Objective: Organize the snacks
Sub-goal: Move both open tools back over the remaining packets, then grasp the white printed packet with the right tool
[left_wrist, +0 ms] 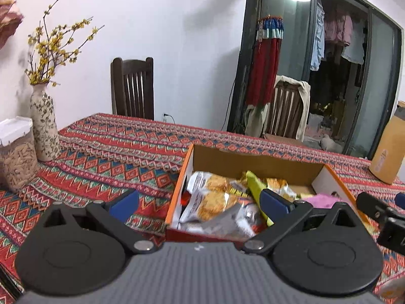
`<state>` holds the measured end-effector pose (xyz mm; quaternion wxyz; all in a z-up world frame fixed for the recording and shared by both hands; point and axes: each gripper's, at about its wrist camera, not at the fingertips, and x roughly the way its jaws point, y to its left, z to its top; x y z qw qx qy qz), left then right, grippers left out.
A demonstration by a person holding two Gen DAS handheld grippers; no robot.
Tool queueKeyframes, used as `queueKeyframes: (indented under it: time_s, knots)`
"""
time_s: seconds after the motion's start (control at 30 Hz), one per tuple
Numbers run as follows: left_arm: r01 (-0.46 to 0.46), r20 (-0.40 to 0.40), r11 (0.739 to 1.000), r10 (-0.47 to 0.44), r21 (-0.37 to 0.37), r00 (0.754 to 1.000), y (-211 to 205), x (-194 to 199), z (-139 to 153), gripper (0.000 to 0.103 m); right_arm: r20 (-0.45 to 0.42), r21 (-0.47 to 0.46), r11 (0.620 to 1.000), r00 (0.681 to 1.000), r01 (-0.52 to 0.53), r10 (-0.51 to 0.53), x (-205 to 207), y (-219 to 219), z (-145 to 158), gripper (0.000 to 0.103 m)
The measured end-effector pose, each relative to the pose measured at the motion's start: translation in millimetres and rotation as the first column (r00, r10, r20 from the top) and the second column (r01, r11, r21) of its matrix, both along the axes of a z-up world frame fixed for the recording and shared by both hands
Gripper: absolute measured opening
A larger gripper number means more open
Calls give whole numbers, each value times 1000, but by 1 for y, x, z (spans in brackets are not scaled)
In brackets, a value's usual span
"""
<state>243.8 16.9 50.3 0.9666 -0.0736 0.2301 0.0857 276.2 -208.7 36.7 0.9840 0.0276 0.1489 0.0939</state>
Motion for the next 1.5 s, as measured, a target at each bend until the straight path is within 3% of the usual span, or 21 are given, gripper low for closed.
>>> queueKeyframes:
  time_s: [0.4, 0.77, 1.27, 1.5]
  knots:
    - [34, -77, 999, -34, -2, 996, 17, -20, -43, 103, -157, -84, 996, 988, 0, -13, -28, 4, -43, 103]
    - [47, -74, 999, -48, -2, 996, 17, -18, -64, 103, -322, 19, 1000, 946, -18, 23, -3, -4, -90, 103]
    - [64, -65, 996, -68, -55, 996, 25, -22, -64, 103, -379, -10, 1000, 925, -26, 20, 8, 5, -98, 103]
    - [58, -83, 995, -64, -80, 995, 29, -20, -65, 103, -401, -109, 994, 915, -13, -32, 14, 17, -101, 103]
